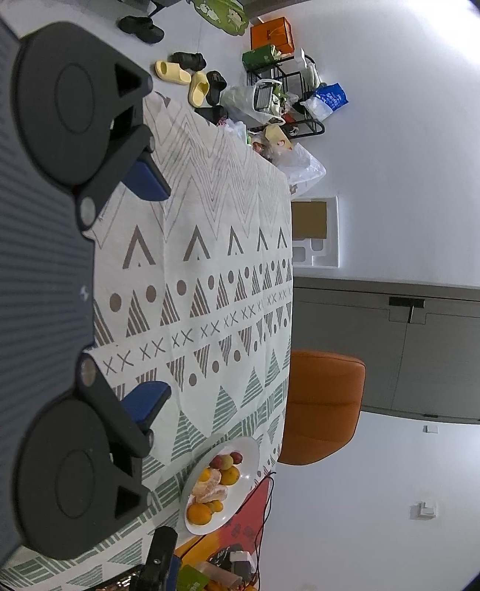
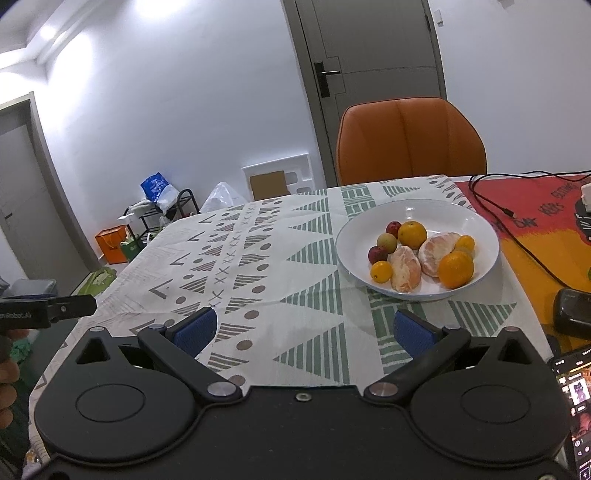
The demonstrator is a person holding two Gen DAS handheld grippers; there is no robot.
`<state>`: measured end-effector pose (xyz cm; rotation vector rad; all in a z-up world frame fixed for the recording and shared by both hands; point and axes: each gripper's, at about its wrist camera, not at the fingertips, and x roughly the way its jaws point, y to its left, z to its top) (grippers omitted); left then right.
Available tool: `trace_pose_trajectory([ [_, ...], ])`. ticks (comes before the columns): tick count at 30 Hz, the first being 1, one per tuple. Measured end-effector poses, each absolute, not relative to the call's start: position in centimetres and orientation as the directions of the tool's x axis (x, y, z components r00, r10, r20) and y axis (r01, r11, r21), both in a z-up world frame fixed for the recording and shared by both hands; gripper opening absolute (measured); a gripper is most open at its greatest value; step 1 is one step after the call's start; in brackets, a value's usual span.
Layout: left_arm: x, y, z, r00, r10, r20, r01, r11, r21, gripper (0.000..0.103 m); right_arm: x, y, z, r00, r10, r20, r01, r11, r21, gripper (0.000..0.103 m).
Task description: Organize fruits
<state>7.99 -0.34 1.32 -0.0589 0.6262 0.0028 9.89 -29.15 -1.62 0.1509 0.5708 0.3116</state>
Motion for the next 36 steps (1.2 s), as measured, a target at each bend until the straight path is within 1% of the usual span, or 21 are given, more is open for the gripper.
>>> trace_pose_trajectory([
  [36, 8.08, -0.58, 1.36, 0.807, -0.019, -0.590, -0.010, 0.999, -0.047, 0.103, 9.78, -29.46, -1.33, 0.800, 0.338, -0.496, -0.257, 0.940, 0.226, 0.103],
])
